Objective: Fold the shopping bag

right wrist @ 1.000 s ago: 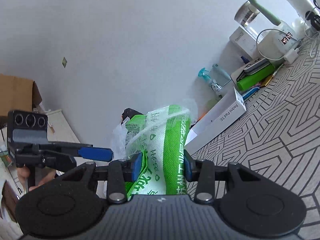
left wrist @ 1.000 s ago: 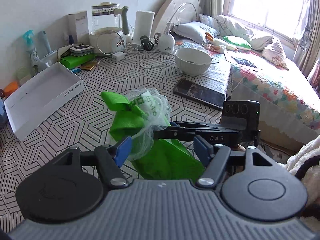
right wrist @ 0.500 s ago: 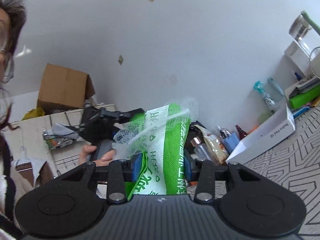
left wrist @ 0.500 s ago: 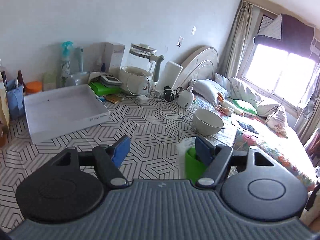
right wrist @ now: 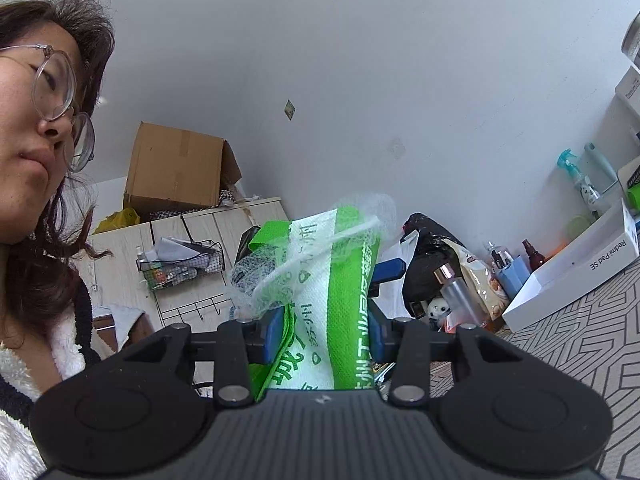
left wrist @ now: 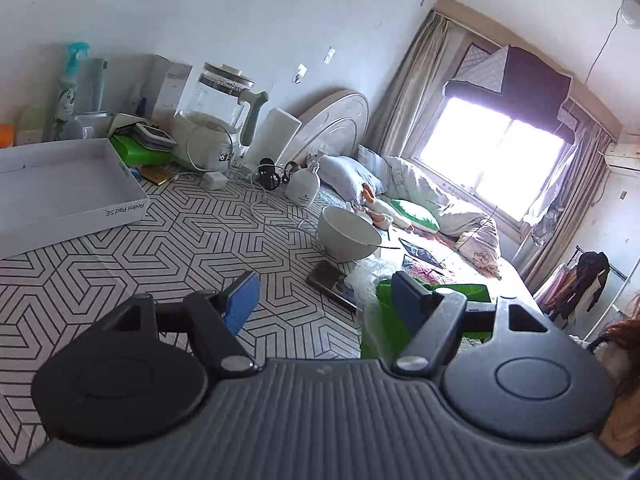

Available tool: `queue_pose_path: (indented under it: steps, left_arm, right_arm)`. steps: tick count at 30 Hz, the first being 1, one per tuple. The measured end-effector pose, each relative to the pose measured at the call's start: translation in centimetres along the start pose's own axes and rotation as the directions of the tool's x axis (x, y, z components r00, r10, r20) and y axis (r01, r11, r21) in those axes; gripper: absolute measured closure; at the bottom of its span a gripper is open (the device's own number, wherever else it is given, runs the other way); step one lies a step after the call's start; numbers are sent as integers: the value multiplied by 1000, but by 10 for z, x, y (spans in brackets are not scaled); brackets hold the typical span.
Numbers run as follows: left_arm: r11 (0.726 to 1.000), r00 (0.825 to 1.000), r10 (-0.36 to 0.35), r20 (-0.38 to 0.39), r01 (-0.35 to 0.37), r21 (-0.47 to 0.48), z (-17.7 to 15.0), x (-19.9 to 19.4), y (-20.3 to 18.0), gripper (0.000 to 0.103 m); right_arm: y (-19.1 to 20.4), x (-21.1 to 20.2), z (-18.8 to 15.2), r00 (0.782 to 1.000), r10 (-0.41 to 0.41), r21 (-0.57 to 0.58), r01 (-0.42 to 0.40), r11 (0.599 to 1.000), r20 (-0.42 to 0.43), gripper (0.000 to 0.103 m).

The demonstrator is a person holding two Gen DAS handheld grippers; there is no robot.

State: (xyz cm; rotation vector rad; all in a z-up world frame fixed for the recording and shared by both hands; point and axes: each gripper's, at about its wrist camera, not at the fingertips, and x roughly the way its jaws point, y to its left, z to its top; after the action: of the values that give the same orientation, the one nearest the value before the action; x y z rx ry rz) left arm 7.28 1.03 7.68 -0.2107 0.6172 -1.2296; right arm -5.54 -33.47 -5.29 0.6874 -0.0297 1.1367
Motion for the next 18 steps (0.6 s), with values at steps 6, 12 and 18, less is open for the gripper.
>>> queue_pose_path:
  steps: [6,12,18]
  left_arm:
    - [999,999,-47,-18,47,20,-4,9,4,54]
    - [990,991,-133,-34,131,-53,-9,20,16,54]
    - [973,978,-200,-50,193,-130,-10,30,24,99]
  right_arm:
    - [-1,4,-5,999,39,4,-39,999,-22,61]
    - [-5,0,-11,998,59,30,-59,998,-10,60]
    - [-10,-2,-15,998,57,55,-56,997,-17,59]
